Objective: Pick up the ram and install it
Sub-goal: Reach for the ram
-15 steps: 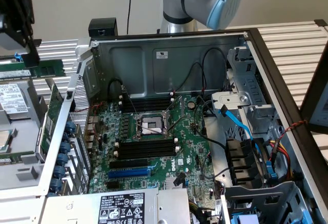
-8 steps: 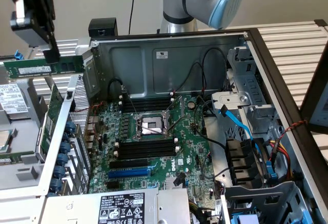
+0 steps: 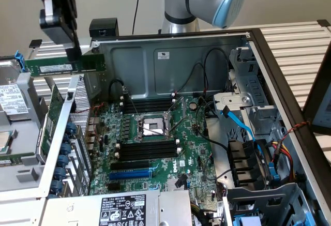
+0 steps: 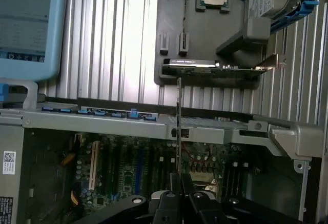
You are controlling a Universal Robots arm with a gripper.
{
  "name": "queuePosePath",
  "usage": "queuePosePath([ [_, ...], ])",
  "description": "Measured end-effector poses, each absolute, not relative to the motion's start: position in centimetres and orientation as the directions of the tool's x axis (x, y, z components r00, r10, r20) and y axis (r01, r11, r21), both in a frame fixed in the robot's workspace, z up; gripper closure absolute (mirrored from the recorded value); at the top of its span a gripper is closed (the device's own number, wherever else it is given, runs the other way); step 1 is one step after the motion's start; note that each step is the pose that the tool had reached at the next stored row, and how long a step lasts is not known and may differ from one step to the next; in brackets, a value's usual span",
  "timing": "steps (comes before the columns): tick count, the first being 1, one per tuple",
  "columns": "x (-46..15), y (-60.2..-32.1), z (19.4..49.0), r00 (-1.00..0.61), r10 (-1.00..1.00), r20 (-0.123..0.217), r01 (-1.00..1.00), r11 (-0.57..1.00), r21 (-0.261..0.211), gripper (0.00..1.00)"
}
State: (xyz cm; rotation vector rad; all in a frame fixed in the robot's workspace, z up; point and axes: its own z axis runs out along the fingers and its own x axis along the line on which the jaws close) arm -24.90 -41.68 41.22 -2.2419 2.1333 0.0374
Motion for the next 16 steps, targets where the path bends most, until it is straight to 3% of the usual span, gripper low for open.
queuePosePath([
  [5, -22.8, -41.7, 41.2, 0.051, -0.997, -0.05, -0.998, -0.05, -0.024, 0.88],
  [12, -21.9, -41.7, 41.2, 0.056, -0.998, -0.034, -0.988, -0.051, -0.143, 0.88],
  [16, -21.4, -41.5, 41.1, 0.05, -0.998, -0.024, -0.987, -0.046, -0.155, 0.88],
])
